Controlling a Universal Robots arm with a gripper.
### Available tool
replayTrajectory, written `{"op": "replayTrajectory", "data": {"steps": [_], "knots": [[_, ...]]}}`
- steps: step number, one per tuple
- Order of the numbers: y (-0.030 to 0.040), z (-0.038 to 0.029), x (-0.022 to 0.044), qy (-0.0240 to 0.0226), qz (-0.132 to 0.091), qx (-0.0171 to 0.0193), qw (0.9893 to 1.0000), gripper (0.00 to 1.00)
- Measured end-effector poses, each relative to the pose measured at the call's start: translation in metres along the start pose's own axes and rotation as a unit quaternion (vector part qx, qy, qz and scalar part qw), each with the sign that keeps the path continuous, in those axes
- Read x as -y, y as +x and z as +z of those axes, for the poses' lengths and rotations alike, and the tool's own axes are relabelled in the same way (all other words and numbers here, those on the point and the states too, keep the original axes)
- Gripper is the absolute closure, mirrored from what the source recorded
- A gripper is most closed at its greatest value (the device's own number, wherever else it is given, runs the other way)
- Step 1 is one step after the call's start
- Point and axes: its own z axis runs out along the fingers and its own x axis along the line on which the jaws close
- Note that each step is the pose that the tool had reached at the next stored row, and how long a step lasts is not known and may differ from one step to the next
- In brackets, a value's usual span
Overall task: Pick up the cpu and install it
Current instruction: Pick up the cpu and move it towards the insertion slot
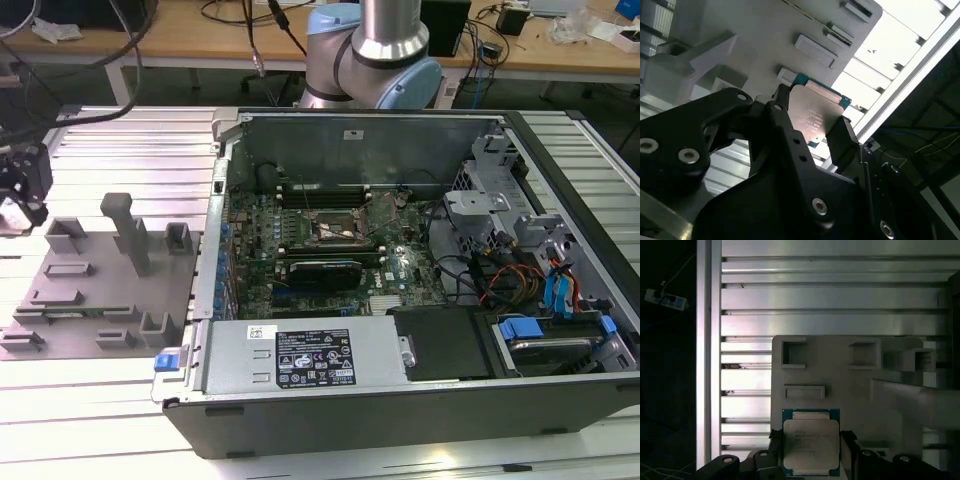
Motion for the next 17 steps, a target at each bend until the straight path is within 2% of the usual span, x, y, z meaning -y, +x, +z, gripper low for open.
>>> {"op": "replayTrajectory", "data": {"steps": [1, 2, 15, 17], "knots": [[-0.0002, -0.0110, -0.0004, 0.0000, 0.000, 0.0000, 1.0000, 0.46], [-0.0003, -0.0148, -0.0006, 0.0000, 0.000, 0.0000, 1.0000, 0.46], [-0.0004, -0.0517, -0.0018, 0.0000, 0.000, 0.0000, 1.0000, 0.46], [-0.0004, -0.0608, -0.0021, 0.0000, 0.000, 0.0000, 1.0000, 0.46]]}}
